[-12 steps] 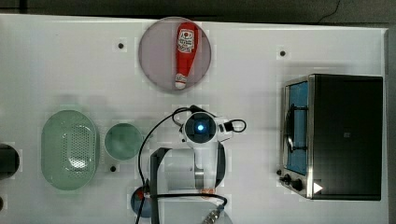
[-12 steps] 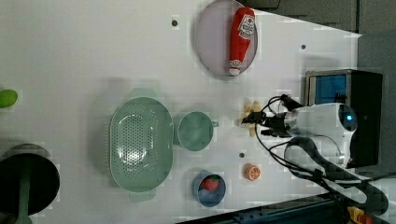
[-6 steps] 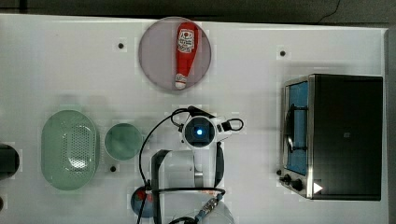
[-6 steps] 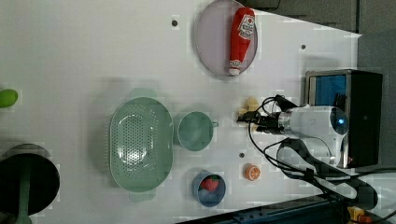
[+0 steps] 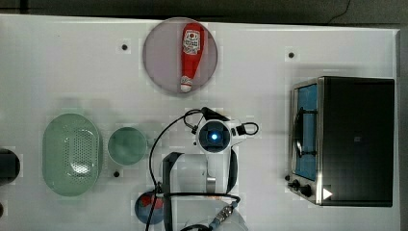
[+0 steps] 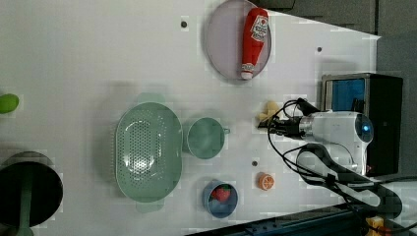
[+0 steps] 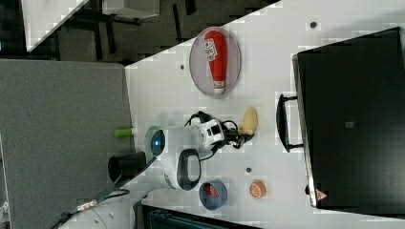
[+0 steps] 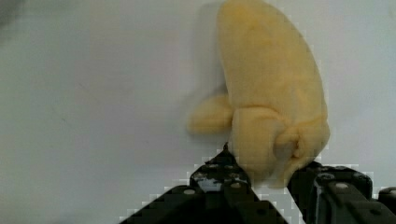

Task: Pick Banana and place it in mug.

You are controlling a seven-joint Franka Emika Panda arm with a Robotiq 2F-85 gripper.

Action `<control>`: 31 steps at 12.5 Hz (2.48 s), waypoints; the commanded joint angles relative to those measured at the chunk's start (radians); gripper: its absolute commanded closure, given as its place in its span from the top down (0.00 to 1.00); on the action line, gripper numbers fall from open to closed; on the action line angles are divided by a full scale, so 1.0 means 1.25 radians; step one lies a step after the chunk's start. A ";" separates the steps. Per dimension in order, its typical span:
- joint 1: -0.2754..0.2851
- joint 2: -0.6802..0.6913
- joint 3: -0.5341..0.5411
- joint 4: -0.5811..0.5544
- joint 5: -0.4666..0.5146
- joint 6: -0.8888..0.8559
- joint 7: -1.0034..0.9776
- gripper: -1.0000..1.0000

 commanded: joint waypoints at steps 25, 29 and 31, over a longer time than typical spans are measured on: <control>0.048 -0.409 0.357 0.134 0.132 -0.530 0.601 0.33; 0.048 -0.284 0.372 0.081 0.126 -0.323 0.640 0.33; 0.048 -0.220 0.367 0.084 0.122 -0.311 0.641 0.36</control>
